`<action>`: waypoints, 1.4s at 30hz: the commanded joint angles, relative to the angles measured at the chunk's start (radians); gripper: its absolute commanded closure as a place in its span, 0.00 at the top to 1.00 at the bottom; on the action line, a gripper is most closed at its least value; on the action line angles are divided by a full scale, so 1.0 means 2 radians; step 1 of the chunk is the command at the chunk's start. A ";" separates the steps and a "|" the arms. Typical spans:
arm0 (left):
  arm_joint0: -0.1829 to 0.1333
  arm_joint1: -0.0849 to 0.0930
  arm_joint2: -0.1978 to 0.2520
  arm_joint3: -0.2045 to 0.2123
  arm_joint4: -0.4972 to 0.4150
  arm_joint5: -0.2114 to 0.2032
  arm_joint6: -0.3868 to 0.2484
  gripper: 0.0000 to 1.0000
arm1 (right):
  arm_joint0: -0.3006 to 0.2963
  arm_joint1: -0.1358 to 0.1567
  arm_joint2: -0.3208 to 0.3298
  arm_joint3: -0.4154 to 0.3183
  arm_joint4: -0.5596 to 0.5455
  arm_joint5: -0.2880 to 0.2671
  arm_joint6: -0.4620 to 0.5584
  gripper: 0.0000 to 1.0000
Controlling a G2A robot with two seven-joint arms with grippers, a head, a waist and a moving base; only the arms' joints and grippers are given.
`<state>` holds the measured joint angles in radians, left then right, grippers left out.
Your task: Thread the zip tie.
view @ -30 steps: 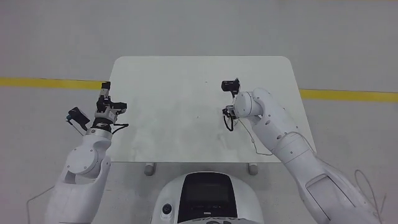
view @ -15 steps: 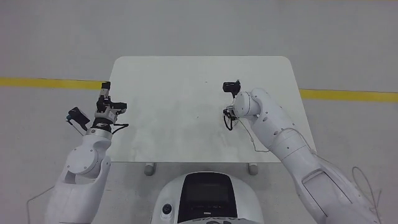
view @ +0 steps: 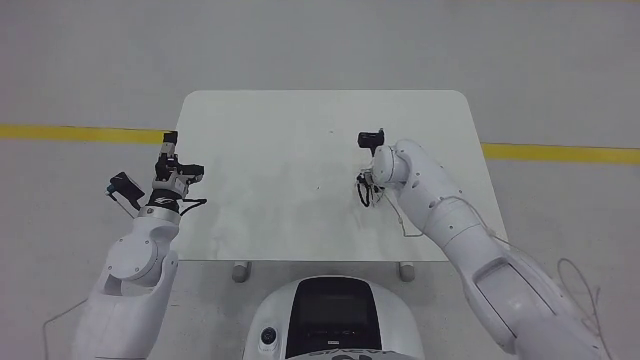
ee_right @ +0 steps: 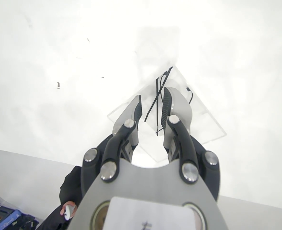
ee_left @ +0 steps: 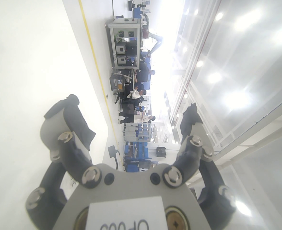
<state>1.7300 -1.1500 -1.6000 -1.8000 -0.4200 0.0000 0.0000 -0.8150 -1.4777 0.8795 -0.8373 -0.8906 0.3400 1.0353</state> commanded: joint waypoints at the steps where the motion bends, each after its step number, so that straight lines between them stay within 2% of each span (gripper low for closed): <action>1: 0.000 0.000 0.000 0.000 0.000 0.000 0.000 1.00 | 0.003 -0.004 -0.001 0.009 -0.003 0.000 -0.002 0.20; 9: 0.000 0.000 0.000 0.000 0.000 0.000 0.000 1.00 | 0.015 -0.020 0.002 0.045 -0.019 0.000 -0.009 0.20; 14: 0.000 0.000 0.000 0.000 0.000 0.000 0.000 1.00 | 0.020 -0.031 0.006 0.064 -0.028 0.000 -0.013 0.15; 20: 0.000 0.000 0.000 0.000 0.000 0.000 0.000 1.00 | 0.026 -0.040 0.013 0.082 -0.037 0.000 -0.015 0.14; 22: 0.000 0.000 0.000 0.000 0.000 0.000 0.000 1.00 | 0.027 -0.042 0.016 0.086 -0.039 0.000 -0.015 0.11; 25: 0.000 0.000 0.000 0.000 0.000 0.000 0.000 1.00 | 0.029 -0.045 0.019 0.092 -0.043 0.000 -0.015 0.00; 28: 0.000 0.000 0.000 0.000 0.000 0.000 0.000 1.00 | 0.031 -0.047 0.025 0.095 -0.049 0.000 -0.015 0.00; 35: 0.000 0.000 0.000 0.000 0.000 0.000 0.000 1.00 | 0.023 -0.045 0.048 0.078 -0.068 0.000 -0.012 0.00; 42: 0.000 0.000 0.000 0.000 0.000 0.000 0.000 1.00 | -0.013 -0.033 0.084 0.008 -0.098 0.000 0.010 0.00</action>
<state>1.7300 -1.1500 -1.6000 -1.8000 -0.4200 0.0000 0.0000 -0.8280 -1.5474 1.0357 -0.7965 -1.0760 0.3400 1.0466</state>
